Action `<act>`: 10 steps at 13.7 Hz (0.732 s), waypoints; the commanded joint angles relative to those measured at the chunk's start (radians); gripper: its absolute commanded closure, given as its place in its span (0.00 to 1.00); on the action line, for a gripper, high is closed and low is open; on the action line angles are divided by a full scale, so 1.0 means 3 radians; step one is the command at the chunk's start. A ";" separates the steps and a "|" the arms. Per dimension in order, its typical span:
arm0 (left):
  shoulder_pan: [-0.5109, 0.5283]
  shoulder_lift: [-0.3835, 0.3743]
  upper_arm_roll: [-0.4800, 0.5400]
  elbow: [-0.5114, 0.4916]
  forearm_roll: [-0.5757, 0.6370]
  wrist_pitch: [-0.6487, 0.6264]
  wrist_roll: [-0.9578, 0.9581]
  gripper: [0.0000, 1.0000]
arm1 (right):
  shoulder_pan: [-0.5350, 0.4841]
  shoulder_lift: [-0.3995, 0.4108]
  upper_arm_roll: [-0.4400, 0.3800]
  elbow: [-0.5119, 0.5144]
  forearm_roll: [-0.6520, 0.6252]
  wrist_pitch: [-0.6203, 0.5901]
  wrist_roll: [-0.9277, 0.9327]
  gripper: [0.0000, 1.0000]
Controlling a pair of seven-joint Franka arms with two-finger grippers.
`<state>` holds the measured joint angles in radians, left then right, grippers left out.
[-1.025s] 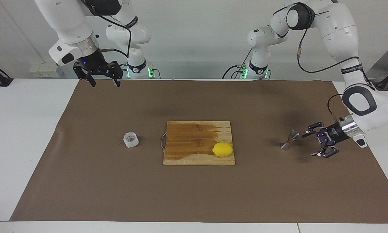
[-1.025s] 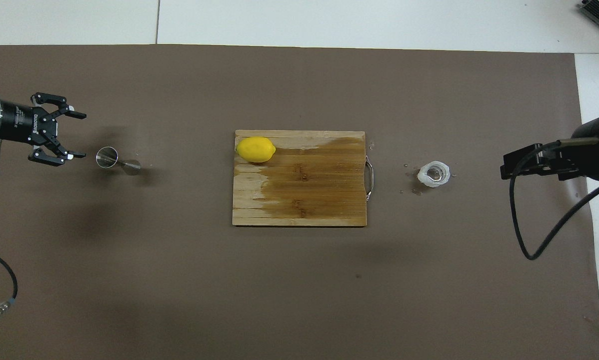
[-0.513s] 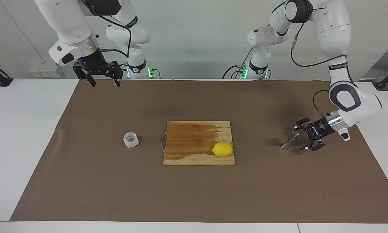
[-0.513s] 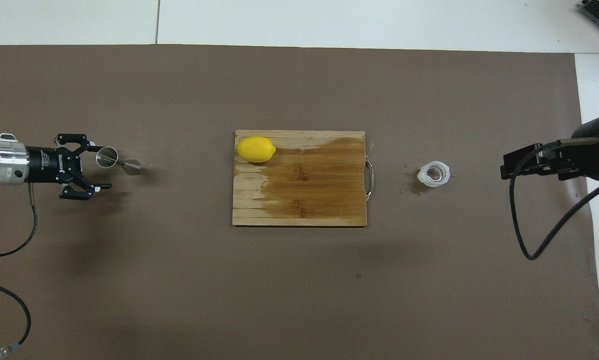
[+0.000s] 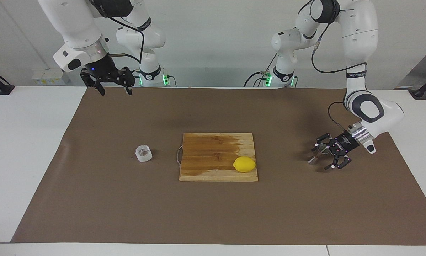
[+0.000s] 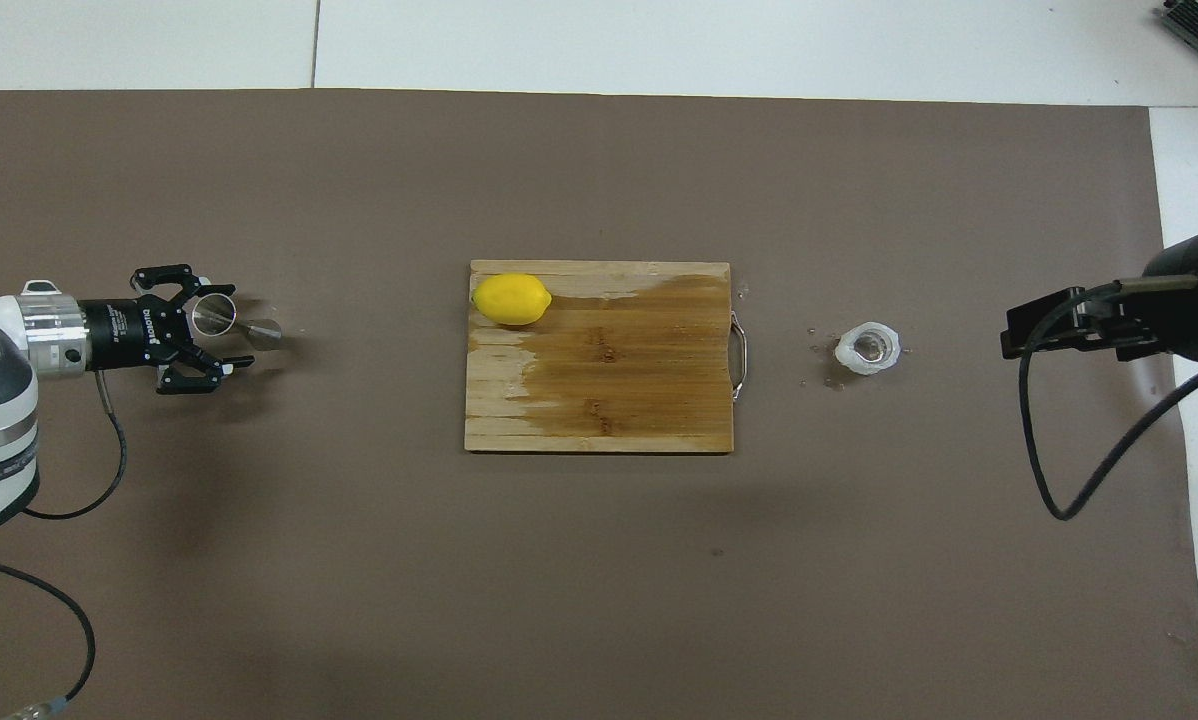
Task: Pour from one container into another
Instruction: 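Reach the left gripper to the metal cup and close on it, then lift the metal cup with the left gripper and carry it over the board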
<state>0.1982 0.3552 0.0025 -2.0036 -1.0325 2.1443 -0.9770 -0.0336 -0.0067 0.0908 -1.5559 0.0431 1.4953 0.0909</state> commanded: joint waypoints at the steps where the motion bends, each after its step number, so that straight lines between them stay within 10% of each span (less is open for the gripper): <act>1: -0.0011 -0.0182 0.0027 -0.0214 -0.0138 0.0052 0.0066 0.00 | -0.0047 -0.0008 0.0019 -0.0004 0.0020 0.0021 -0.0078 0.00; 6: -0.0037 -0.0233 0.0027 -0.0255 -0.0230 0.0072 0.0076 0.04 | -0.0047 -0.0008 0.0019 -0.0004 0.0020 0.0021 -0.0078 0.00; 10: -0.0037 -0.0253 0.0027 -0.0255 -0.0245 0.0077 0.0071 1.00 | -0.0047 -0.0008 0.0019 -0.0004 0.0020 0.0021 -0.0078 0.00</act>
<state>0.1988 0.3157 0.0036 -2.0376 -1.0800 2.1446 -0.9749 -0.0336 -0.0067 0.0908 -1.5559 0.0431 1.4953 0.0909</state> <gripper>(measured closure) 0.304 0.000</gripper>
